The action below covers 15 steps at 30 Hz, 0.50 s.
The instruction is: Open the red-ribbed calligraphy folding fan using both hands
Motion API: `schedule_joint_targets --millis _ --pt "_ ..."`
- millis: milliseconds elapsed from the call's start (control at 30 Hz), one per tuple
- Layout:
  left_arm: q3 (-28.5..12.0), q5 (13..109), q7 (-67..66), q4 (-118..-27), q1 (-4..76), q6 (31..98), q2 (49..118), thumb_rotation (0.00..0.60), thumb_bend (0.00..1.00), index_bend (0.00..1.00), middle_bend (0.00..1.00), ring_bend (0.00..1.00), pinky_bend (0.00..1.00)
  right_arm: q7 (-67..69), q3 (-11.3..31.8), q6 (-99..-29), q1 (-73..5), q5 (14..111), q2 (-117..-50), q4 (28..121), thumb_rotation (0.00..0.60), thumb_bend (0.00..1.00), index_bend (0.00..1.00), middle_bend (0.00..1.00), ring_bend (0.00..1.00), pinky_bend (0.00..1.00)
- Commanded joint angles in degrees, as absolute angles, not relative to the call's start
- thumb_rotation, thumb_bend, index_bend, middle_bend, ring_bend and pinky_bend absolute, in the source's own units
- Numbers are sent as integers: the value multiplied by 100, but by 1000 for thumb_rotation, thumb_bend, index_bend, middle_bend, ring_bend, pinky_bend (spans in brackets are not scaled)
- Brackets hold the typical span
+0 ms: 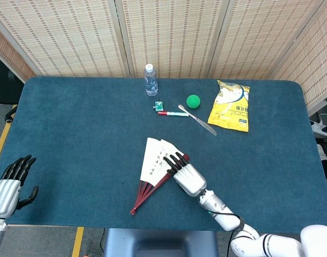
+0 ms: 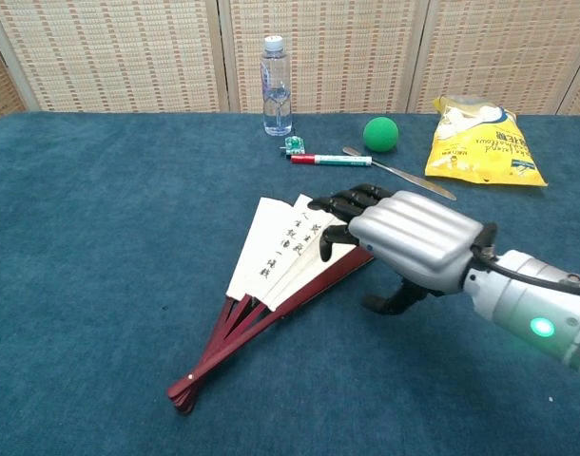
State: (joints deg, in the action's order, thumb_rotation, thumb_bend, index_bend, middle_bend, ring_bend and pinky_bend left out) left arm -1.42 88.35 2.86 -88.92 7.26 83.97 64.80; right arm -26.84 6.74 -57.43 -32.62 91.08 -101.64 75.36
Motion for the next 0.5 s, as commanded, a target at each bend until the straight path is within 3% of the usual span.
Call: schedule_joint_targets --millis 33,300,500 --pt "-141 8826 288 -8893 727 8387 6478 600 434 0 0 0 113 -2571 730 -5646 -3487 9073 -10467 7190 600 203 347 0 0 0" --pt "-139 8776 295 -8914 712 8373 6453 600 435 0 0 0 113 -2394 755 -5568 -3750 8953 -10991 6492 600 203 381 0 0 0" --pt "-148 8694 300 -8905 740 8269 6448 600 434 0 0 0 113 -2134 764 -5899 -3840 9020 -11411 5906 600 218 449 0 0 0"
